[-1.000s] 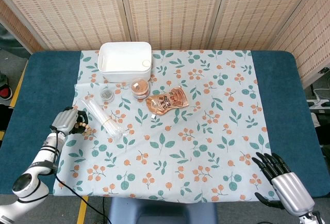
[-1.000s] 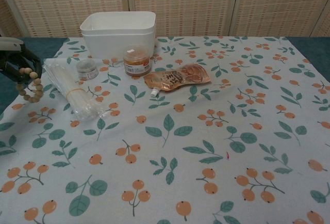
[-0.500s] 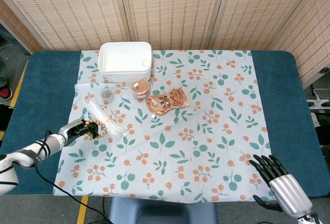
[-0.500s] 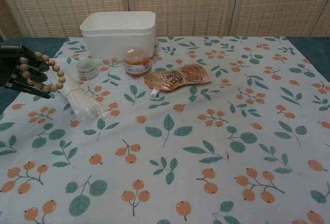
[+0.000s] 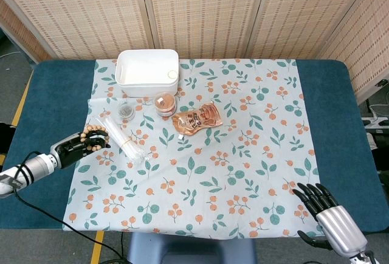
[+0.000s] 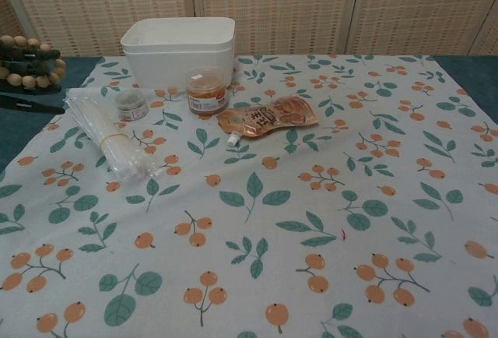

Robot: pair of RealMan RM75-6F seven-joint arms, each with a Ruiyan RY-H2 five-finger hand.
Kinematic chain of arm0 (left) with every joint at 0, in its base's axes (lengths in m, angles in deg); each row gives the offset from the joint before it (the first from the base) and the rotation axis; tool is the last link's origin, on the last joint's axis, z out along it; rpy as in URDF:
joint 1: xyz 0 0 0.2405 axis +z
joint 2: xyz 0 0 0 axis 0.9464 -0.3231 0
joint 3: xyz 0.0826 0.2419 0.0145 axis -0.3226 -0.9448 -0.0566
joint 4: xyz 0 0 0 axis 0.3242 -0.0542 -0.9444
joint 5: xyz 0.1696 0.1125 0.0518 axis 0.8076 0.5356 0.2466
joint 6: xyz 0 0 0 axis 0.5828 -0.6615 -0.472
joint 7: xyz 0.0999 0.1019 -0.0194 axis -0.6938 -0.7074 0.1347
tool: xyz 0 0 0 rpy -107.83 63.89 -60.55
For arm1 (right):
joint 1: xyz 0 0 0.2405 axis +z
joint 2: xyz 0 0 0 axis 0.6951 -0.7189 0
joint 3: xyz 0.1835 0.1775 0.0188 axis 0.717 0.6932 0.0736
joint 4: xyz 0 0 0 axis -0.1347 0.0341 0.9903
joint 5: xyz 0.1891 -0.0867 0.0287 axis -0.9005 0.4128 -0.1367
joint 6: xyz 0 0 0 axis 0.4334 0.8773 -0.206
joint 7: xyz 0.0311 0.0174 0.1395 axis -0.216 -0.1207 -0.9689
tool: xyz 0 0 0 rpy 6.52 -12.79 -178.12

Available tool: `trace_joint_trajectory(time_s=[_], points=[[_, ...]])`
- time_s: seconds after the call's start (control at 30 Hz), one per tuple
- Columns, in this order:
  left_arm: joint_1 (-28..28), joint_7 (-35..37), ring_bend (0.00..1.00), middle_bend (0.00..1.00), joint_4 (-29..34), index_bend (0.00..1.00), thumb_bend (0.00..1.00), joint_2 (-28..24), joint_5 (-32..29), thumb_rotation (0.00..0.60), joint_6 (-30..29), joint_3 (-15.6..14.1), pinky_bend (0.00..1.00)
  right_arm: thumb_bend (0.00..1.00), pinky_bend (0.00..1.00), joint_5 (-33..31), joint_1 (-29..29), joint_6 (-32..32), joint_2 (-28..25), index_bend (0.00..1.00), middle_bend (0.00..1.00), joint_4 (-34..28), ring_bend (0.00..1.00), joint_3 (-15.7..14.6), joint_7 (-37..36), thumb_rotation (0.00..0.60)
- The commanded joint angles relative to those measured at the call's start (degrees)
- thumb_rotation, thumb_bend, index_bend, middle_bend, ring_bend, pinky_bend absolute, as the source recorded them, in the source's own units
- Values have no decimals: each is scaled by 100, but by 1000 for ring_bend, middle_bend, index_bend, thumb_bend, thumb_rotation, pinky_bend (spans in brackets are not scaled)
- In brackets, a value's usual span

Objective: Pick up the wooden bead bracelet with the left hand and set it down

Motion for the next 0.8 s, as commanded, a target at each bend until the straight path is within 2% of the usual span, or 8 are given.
trace_joint_trajectory(time_s=[0.03, 0.2, 0.37, 0.53, 0.6, 0.63, 0.67, 0.8], points=[[698, -440, 229, 416, -384, 269, 650, 541, 813, 600, 330, 791, 35, 204, 0, -4, 8, 25, 14, 0, 0, -7, 0, 0, 21, 465], [941, -191, 223, 418, -609, 283, 614, 888, 1215, 600, 568, 1140, 28, 204, 0, -9, 7, 25, 15, 0, 0, -14, 0, 3, 26, 465], [1199, -11, 230, 467, -783, 316, 609, 1342, 1421, 600, 589, 1600, 26, 205, 0, -5, 8, 26, 12, 0, 0, -6, 0, -1, 17, 465], [1328, 89, 230, 466, -930, 266, 527, 1643, 1762, 600, 669, 1910, 21, 204, 0, -15, 7, 16, 8, 0, 0, -5, 0, 5, 7, 464], [1335, 181, 230, 470, -977, 277, 496, 1706, 1887, 600, 640, 1964, 20, 204, 0, -16, 10, 24, 9, 0, 0, -3, 0, 4, 7, 464], [1345, 303, 230, 480, -972, 298, 486, 1745, 1933, 582, 543, 1992, 19, 205, 0, -17, 12, 30, 10, 0, 0, -3, 0, 4, 9, 464], [1349, 406, 230, 496, -955, 329, 475, 1759, 1974, 526, 488, 2002, 19, 204, 0, -20, 14, 38, 12, 0, 0, -3, 0, 4, 14, 465], [1392, 557, 235, 549, -863, 424, 457, 1786, 2269, 265, 273, 2090, 15, 204, 0, -26, 17, 50, 15, 0, 0, -7, 0, 5, 25, 464]])
